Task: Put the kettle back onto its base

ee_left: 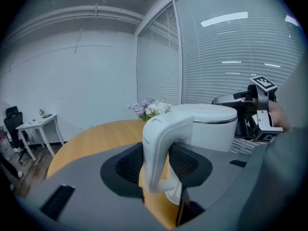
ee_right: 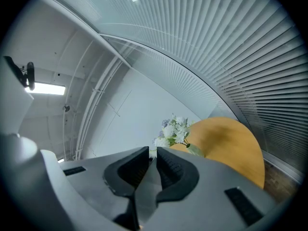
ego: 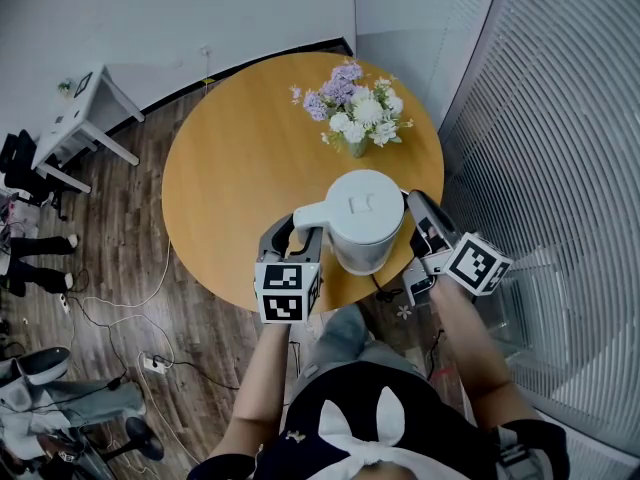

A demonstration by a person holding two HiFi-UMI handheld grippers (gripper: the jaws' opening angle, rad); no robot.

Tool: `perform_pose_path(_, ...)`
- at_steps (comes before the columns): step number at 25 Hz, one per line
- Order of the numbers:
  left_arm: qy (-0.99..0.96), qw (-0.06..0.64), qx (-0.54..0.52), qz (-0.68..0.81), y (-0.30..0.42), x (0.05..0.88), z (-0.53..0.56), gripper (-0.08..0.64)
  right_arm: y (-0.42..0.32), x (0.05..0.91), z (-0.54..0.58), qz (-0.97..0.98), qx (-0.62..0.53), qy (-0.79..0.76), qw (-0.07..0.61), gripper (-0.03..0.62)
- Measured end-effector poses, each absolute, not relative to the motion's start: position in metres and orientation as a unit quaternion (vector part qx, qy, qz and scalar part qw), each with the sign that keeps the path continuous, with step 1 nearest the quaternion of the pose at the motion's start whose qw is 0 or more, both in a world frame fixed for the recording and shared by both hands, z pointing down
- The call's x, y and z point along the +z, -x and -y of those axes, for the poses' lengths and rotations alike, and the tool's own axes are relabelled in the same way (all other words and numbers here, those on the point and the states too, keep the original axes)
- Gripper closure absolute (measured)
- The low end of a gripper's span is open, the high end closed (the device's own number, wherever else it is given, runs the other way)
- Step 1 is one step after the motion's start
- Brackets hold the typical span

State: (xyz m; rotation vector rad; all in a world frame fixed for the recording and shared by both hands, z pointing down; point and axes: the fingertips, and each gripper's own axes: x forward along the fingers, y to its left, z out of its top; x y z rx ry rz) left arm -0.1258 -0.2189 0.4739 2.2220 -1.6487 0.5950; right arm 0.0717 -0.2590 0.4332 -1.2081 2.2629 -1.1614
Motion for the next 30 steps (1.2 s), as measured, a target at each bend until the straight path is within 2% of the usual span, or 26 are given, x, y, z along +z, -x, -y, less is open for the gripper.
perform_pose_path(30, -0.768, 0.184, 0.247, 0.561, 0.121, 0.518, 0.21, 0.377, -0.077, 0.477, 0.255, -0.771, -0.439, 0.444, 0.122, 0.546)
